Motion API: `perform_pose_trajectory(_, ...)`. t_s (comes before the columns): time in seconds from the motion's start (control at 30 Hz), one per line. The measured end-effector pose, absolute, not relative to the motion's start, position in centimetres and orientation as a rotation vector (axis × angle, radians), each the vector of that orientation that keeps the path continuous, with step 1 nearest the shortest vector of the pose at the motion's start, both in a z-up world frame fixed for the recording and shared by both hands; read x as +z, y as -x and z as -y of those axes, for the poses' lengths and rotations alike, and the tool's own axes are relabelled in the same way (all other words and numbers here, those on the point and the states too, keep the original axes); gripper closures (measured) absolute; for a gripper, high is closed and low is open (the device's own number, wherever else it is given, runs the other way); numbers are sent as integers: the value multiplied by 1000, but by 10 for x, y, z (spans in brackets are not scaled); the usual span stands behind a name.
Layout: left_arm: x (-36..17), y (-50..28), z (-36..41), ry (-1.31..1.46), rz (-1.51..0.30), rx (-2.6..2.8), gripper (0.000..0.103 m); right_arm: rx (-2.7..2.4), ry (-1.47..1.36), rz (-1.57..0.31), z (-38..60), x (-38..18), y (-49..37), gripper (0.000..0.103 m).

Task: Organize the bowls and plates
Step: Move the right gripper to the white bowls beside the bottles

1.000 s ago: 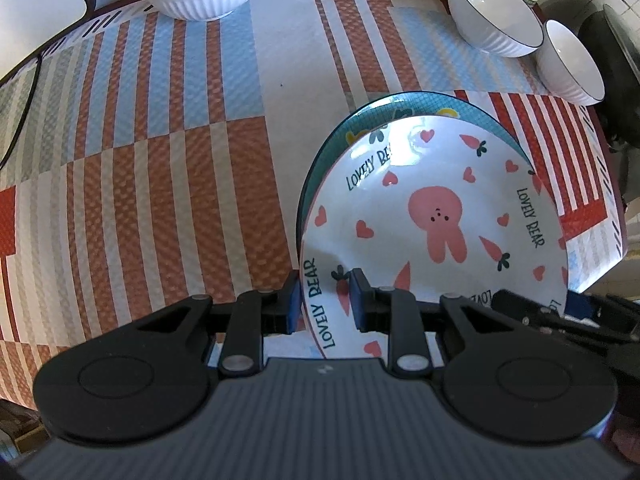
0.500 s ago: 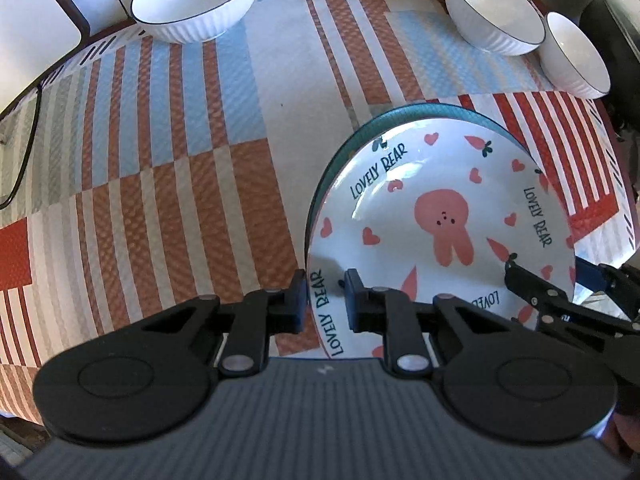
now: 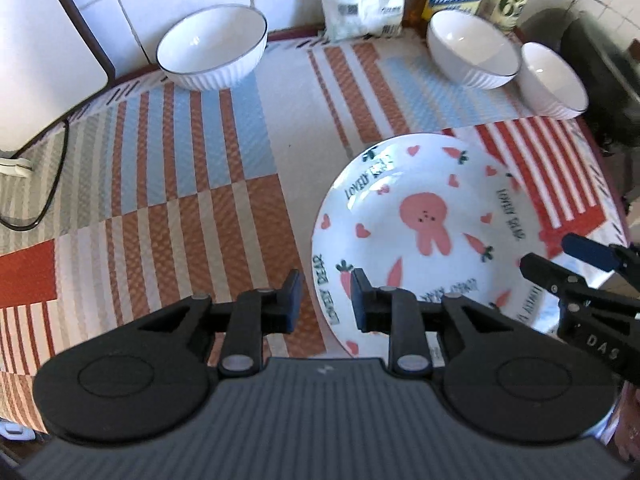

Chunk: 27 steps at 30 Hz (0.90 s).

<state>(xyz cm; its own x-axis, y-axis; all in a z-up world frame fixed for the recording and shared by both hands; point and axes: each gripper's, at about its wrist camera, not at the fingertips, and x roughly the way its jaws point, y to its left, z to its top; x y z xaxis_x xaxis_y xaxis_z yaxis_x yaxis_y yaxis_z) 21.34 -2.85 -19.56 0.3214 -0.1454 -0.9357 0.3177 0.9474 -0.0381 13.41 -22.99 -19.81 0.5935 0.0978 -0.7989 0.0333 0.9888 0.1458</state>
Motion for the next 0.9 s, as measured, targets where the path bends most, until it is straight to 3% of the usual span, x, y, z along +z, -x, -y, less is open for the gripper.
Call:
perform_pose_trajectory(0.5,-100,-140,41,-177,-1108,-433,55,92,-120,-720,256,-99,-64,41)
perform_pose_trajectory(0.9,-53,-138,92,-219,-1000,-514,40,53,-101,-650,304,-60,-53,38)
